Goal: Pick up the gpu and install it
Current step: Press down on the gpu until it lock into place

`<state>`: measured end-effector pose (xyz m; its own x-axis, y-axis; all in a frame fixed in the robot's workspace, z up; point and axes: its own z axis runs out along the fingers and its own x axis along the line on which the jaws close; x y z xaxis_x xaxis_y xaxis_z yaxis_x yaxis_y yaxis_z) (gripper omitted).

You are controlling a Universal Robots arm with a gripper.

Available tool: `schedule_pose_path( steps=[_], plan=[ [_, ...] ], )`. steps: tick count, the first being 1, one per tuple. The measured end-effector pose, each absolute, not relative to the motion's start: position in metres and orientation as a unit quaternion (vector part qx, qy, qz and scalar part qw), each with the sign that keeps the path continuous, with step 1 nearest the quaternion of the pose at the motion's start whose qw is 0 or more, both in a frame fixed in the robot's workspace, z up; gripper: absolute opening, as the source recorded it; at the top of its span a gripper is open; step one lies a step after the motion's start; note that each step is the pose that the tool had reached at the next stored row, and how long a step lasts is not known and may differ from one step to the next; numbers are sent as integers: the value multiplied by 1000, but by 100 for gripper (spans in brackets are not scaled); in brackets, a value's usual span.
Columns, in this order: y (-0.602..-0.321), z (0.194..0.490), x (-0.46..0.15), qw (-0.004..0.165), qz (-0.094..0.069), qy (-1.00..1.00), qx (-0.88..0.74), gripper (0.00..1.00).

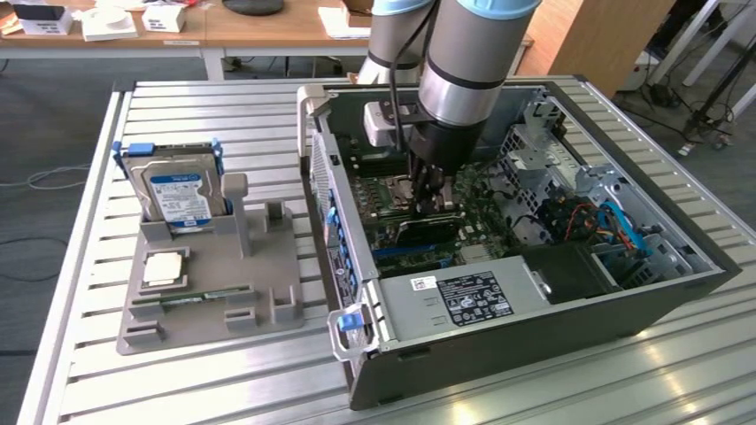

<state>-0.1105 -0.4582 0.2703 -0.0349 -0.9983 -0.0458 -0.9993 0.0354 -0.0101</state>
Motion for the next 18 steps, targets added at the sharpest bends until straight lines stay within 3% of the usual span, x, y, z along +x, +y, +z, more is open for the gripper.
schedule_pose_path(
  steps=[18],
  plan=[
    [-458,268,-111,20,12,719,-694,11]
  ],
)
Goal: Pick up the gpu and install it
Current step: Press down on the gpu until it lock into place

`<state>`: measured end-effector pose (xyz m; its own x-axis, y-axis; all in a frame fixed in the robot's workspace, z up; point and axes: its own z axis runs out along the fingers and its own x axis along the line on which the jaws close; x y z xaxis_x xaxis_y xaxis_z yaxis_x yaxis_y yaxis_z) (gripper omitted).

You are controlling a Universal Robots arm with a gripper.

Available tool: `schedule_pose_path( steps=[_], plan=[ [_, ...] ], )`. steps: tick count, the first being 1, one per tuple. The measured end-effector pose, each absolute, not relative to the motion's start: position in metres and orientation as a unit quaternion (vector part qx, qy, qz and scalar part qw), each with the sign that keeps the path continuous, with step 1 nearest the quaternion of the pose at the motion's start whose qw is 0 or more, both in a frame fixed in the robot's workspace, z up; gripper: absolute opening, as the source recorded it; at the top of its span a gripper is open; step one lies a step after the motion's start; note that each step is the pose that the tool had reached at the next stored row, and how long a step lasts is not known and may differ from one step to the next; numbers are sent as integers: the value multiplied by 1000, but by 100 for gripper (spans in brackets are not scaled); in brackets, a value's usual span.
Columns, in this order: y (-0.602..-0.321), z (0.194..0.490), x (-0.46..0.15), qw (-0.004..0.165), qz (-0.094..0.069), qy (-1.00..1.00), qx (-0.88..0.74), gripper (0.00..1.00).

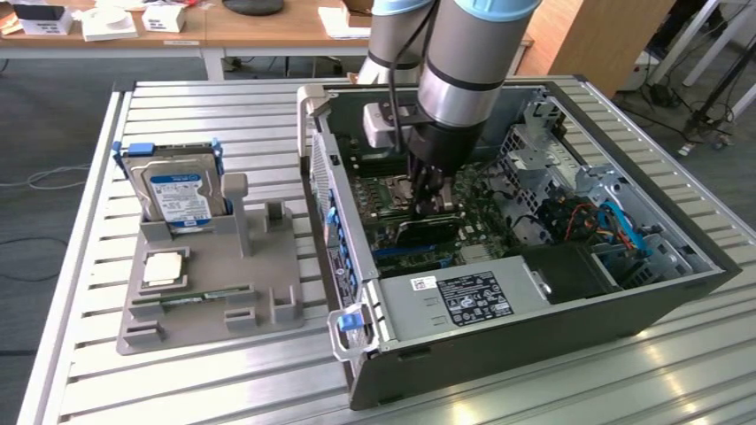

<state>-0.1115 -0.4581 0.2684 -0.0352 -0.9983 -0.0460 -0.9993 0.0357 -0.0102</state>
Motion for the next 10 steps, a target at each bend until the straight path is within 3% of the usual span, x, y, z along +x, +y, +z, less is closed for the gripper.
schedule_pose_path(
  steps=[10],
  plan=[
    [-458,268,-112,20,12,719,-694,11]
  ],
)
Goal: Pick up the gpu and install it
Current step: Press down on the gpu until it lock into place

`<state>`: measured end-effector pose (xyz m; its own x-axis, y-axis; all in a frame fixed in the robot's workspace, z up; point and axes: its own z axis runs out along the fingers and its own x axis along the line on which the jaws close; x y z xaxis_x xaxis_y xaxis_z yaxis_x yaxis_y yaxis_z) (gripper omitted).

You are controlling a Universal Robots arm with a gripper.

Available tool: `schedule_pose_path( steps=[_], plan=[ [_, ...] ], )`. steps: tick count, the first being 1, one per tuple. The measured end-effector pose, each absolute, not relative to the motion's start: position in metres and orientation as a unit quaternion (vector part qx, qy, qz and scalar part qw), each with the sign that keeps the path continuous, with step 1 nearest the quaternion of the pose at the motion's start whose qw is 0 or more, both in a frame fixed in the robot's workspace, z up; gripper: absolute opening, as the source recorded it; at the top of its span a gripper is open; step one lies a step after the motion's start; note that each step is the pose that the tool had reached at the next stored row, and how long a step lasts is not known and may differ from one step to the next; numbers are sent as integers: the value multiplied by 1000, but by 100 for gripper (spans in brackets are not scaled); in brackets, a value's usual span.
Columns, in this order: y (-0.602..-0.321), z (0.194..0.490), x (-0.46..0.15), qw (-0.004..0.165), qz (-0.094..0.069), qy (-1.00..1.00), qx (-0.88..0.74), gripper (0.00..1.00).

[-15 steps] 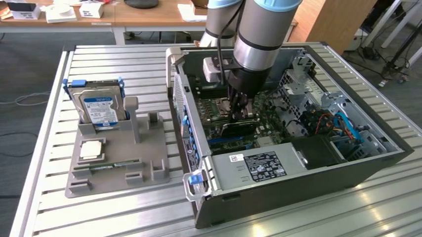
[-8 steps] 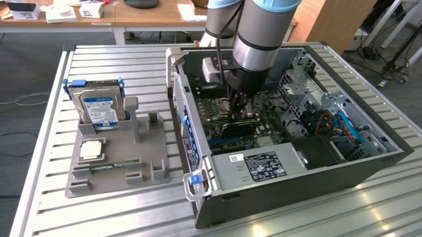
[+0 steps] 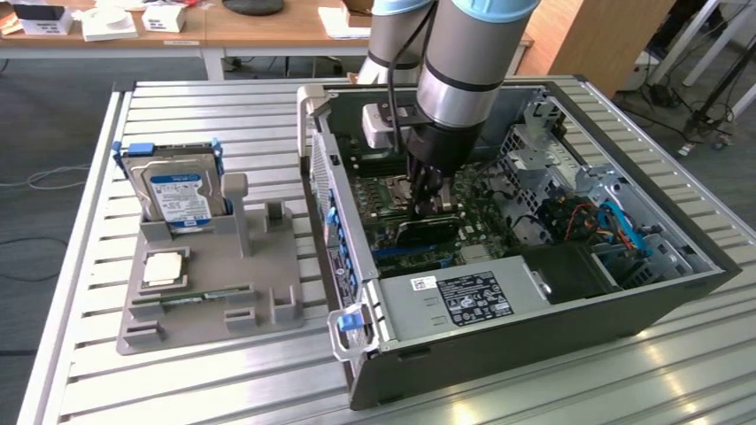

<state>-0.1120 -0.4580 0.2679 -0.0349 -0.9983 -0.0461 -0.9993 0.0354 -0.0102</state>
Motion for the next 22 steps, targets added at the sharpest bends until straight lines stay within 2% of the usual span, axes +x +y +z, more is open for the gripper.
schedule_pose_path(
  steps=[22],
  plan=[
    [-458,266,-112,20,12,719,-694,11]
  ],
)
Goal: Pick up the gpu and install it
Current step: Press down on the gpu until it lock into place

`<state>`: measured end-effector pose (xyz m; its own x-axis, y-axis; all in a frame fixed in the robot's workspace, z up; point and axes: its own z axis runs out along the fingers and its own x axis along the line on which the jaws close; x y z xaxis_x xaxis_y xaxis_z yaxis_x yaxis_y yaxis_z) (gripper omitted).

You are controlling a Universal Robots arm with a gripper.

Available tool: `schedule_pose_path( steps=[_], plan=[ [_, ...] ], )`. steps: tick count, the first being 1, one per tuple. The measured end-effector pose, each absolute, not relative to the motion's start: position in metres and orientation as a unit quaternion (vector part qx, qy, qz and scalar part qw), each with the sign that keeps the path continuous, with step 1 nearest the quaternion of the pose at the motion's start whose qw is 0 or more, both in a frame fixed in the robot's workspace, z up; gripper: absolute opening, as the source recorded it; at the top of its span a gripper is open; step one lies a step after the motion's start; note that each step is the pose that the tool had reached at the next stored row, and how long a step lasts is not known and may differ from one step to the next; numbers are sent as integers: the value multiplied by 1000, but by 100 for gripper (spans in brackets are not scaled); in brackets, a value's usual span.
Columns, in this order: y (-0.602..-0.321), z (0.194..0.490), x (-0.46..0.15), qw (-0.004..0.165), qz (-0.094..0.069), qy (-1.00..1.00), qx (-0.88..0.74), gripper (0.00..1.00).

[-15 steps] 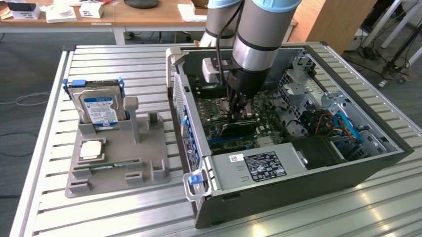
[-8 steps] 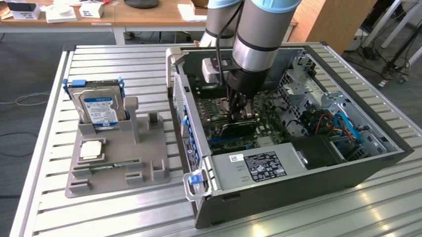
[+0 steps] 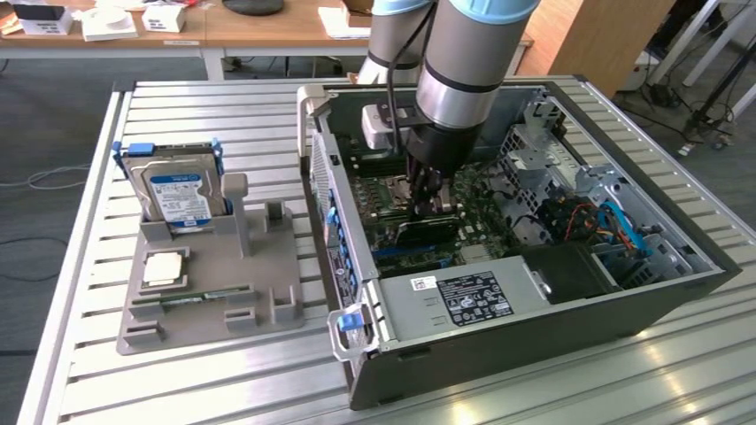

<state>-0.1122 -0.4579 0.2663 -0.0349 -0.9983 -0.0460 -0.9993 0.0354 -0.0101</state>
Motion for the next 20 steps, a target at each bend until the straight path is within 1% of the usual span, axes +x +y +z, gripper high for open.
schedule_pose_path(
  steps=[20],
  plan=[
    [-458,265,-112,20,12,719,-694,11]
  ],
)
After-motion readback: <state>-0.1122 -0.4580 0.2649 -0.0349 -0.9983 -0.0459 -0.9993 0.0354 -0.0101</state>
